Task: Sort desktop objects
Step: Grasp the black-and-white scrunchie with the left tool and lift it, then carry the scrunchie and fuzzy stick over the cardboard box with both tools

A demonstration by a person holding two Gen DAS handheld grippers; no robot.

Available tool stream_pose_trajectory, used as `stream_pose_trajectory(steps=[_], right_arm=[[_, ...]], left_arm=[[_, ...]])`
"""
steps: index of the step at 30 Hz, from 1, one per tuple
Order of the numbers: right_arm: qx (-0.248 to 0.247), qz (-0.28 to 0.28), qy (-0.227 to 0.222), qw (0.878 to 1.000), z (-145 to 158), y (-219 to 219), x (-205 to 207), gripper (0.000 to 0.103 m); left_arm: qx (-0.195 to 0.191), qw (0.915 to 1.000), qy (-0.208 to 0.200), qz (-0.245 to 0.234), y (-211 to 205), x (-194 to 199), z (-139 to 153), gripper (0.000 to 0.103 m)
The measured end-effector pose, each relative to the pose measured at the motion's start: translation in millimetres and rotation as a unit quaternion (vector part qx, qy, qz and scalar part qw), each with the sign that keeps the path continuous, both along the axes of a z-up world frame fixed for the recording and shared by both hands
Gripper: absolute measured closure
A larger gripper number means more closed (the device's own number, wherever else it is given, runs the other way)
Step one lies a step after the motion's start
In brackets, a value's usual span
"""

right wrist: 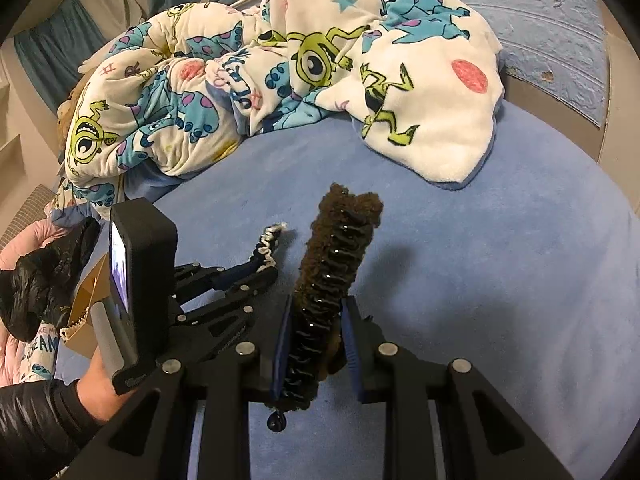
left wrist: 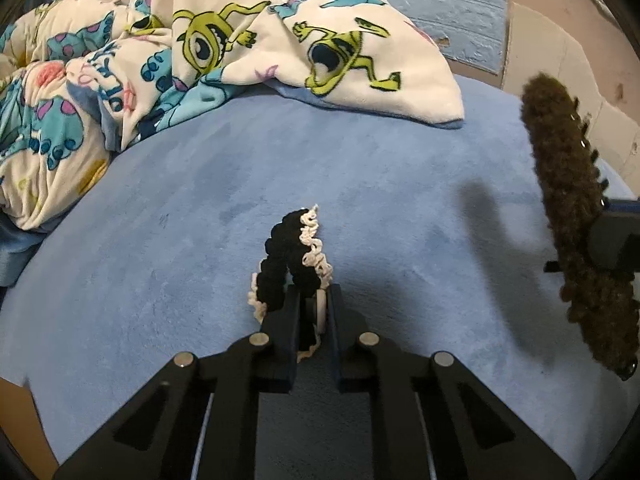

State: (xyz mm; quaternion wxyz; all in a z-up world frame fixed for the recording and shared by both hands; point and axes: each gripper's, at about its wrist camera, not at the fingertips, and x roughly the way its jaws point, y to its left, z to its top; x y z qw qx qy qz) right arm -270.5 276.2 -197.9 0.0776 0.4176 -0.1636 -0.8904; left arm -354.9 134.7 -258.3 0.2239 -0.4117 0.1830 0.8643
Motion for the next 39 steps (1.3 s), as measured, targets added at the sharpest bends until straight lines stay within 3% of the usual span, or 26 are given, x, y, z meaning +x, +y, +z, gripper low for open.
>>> stream_pose_trajectory(steps=[7,17,31,39], right_arm=[[0.010,-0.002,0.000,1.000,6,-1,0,0.079],[0.021,0.002,0.017,1.000,38,-10,9,0.079],[0.041,0.022,0.053,0.998,88,-51,24,0.079],[0.049,0.040,0.067,0.996,108,-86,29,0.079]], left_arm=[[0.008,0.9999,0.003,0.012,2,15,11,0.090],[0.027,0.9989,0.029,0.027,-8,39,59,0.090],[0.075,0.9902,0.072,0.092,-68,78,130,0.090],[0.085,0.9856,0.085,0.119,-103,91,153,0.090]])
